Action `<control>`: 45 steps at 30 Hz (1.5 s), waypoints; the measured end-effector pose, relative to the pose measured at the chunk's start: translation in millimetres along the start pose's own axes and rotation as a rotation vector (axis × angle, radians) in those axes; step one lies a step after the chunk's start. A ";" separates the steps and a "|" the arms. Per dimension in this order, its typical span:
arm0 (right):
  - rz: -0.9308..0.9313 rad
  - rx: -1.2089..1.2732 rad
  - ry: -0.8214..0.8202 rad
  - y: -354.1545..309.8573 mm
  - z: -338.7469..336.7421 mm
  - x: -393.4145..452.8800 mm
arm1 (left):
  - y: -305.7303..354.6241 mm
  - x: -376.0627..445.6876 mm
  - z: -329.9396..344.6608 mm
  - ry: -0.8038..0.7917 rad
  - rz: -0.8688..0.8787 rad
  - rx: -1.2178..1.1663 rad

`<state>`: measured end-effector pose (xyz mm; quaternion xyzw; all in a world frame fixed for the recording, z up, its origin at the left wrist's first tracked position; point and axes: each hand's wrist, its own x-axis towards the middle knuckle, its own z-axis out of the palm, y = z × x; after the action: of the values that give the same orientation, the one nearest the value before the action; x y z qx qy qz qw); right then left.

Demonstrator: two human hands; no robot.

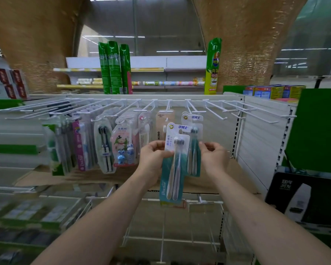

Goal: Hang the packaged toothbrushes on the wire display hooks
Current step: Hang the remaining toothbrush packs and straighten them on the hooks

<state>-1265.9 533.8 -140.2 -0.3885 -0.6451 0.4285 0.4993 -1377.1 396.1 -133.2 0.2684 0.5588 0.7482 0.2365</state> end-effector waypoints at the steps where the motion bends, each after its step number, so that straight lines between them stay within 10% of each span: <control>1: 0.007 -0.003 0.004 2.5 -2.7 -0.8 | 0.1 0.4 3.1 -0.008 0.014 -0.002; 28: -0.099 -0.057 0.022 9.7 -27.9 -14.1 | -8.0 32.8 57.0 0.181 0.016 0.215; 39: -0.636 -0.394 0.164 18.8 14.5 -40.4 | -8.3 25.8 15.4 0.221 0.358 0.610; 45: -0.574 -0.606 0.131 22.4 31.0 -40.6 | -15.2 27.6 -6.7 0.141 0.496 0.873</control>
<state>-1286.5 498.3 -178.1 -0.3486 -0.7910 0.0373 0.5014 -1401.4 413.4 -145.5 0.4155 0.7537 0.4947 -0.1209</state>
